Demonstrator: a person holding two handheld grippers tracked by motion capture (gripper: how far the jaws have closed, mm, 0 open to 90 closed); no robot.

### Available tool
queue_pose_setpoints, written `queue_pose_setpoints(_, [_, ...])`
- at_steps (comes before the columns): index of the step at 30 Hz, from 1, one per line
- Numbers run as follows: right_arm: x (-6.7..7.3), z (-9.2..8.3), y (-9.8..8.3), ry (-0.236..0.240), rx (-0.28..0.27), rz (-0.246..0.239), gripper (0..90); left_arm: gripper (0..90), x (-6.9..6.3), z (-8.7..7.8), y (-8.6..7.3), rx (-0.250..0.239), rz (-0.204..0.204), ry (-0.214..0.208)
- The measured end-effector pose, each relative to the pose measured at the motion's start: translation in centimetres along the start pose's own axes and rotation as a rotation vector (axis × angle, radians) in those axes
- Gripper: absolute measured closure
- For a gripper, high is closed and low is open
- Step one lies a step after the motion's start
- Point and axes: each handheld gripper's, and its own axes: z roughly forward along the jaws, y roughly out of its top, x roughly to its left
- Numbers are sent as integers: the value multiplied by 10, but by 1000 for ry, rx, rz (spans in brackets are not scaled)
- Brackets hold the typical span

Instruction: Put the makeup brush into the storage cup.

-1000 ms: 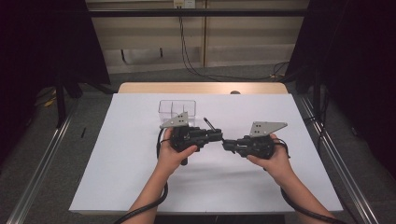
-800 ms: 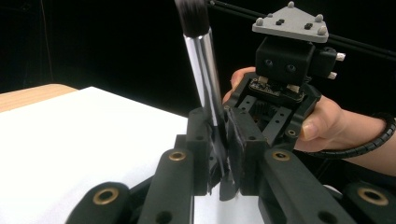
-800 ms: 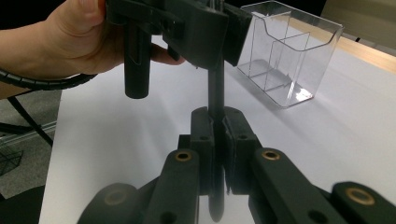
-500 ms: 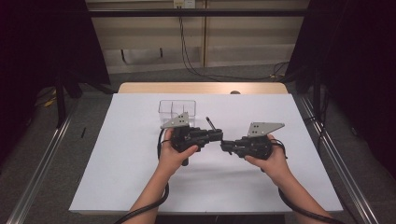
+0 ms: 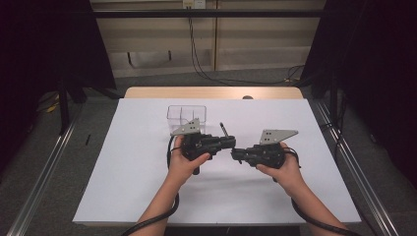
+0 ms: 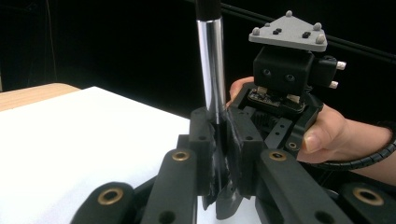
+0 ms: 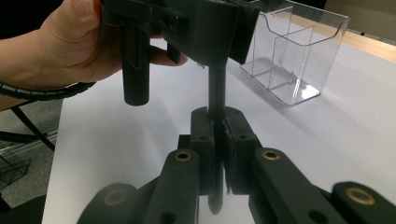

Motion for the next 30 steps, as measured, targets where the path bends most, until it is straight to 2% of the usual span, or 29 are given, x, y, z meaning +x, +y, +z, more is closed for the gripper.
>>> queue_pose_setpoints(17, [1, 6, -1, 7, -12, 13, 837, 824, -3, 2, -1, -14, 23, 9])
queue_pose_setpoints(30, [1, 12, -3, 21, -33, 41, 835, 832, -3, 4, -1, -17, 28, 11])
